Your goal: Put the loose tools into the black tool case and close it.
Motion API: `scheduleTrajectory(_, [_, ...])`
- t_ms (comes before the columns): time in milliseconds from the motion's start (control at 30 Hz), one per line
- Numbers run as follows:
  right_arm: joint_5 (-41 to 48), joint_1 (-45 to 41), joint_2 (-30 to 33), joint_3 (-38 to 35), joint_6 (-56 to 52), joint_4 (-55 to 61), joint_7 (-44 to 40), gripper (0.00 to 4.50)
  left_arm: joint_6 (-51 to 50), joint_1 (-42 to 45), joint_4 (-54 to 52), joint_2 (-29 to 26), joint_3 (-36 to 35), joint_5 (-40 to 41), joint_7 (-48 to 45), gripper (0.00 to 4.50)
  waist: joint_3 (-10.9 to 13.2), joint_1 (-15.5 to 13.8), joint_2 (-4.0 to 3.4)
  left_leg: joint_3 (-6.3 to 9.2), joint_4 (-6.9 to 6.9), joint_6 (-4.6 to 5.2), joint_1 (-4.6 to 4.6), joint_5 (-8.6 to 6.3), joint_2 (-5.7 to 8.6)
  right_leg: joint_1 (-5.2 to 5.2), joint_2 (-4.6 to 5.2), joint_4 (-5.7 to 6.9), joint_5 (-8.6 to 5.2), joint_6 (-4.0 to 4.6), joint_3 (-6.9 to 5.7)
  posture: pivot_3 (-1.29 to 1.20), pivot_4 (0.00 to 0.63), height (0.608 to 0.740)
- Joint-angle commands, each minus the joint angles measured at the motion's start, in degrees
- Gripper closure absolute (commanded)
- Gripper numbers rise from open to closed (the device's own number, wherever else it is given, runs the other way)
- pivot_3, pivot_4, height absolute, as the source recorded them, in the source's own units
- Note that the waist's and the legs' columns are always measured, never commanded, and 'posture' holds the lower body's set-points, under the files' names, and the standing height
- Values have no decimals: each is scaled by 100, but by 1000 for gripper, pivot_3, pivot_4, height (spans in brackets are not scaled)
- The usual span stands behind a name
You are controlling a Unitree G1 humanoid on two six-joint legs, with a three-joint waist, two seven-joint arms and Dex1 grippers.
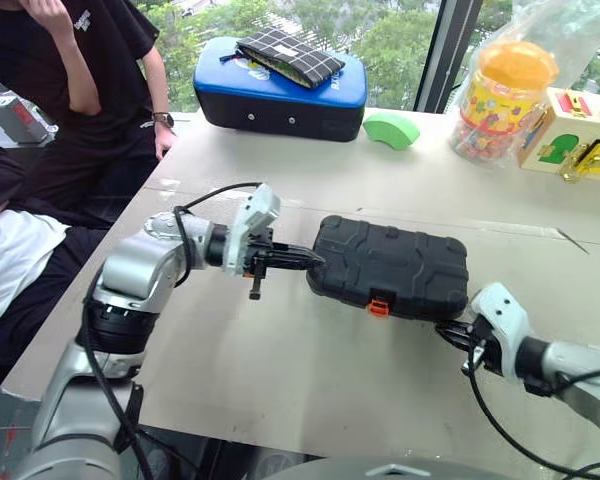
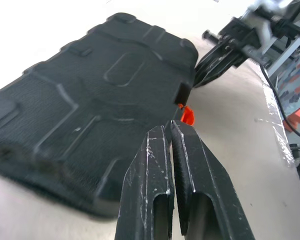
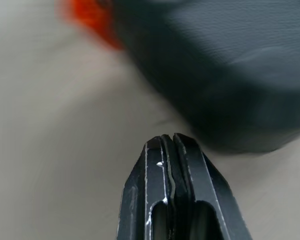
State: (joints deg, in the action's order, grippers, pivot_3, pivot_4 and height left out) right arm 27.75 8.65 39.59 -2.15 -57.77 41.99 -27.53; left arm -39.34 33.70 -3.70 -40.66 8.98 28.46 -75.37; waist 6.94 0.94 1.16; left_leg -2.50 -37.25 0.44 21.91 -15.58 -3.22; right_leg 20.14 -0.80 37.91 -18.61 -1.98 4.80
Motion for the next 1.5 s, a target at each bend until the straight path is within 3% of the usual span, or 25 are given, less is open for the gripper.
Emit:
scheduleTrajectory(33, [-262,-847,-555,-297,-402,-301,915,4500,419,361,184,244,151,-254,88,4340,8,25,0,-4,-2,0,-2,0,-2,0,-1,4,1,0,1,0,150,740])
scheduleTrajectory(233, [-542,-1702,-881,-314,-442,-771,1351,4500,1034,848,922,699,428,-736,170,4340,9,-2,-4,-19,-3,3,-1,1,4,10,1,8,2,-1,9,0,150,740])
scheduleTrajectory(367, [-659,-2147,-882,-217,-352,-1124,1361,4500,1461,1218,1553,991,653,-1105,102,4340,4,-1,-9,-24,-9,-11,52,10,4,69,-7,17,4,0,14,0,150,740])
scheduleTrajectory(600, [-277,-1480,-414,-432,-633,-389,683,4500,1948,1558,2238,1363,953,-1511,-52,4340,-10,-43,-17,-11,0,-17,76,14,3,85,-9,11,4,1,12,0,150,740])
scheduleTrajectory(833, [-74,-1188,-1319,-68,-698,-12,1089,4500,2466,1510,3197,1533,1544,-2405,25,4340,-43,1,-23,-5,-12,5,59,1,6,59,-14,11,4,-1,18,0,150,740])
scheduleTrajectory(1133, [-164,-1034,-2467,78,-87,-810,1481,4500,2620,1418,3203,1572,1529,-2494,-71,4340,-84,-13,-15,-6,-14,6,53,0,7,57,-15,16,2,-1,21,0,150,740])
scheduleTrajectory(1500, [-336,-1329,-3079,16,605,-1691,1679,4500,2621,1359,3164,1489,1452,-2524,-59,4340,-105,36,-17,-9,-13,6,49,1,6,57,-20,18,2,0,25,0,150,740])
